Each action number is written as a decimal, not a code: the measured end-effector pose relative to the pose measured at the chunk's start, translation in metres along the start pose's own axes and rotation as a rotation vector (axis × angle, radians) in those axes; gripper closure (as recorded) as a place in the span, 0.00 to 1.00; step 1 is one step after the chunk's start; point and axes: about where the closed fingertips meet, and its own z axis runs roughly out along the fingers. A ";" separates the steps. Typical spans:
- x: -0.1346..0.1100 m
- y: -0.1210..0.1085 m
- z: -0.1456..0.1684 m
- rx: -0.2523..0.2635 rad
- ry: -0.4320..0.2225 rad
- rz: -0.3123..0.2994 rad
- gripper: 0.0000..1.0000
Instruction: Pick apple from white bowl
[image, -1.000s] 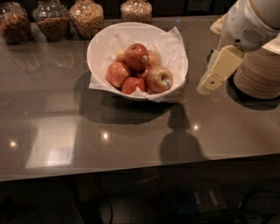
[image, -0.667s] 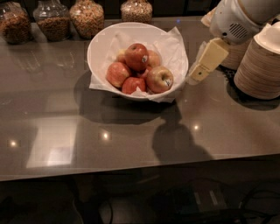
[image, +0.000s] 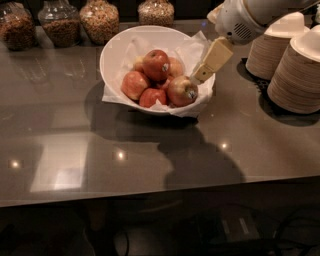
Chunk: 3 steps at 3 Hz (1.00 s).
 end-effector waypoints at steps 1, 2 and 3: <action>-0.007 -0.009 0.029 -0.034 -0.024 -0.006 0.12; -0.018 -0.014 0.059 -0.082 -0.033 -0.013 0.22; -0.027 -0.010 0.082 -0.137 -0.038 -0.012 0.23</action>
Offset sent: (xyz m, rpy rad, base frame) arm 0.0633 0.0632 -0.0397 0.0391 0.0825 0.1077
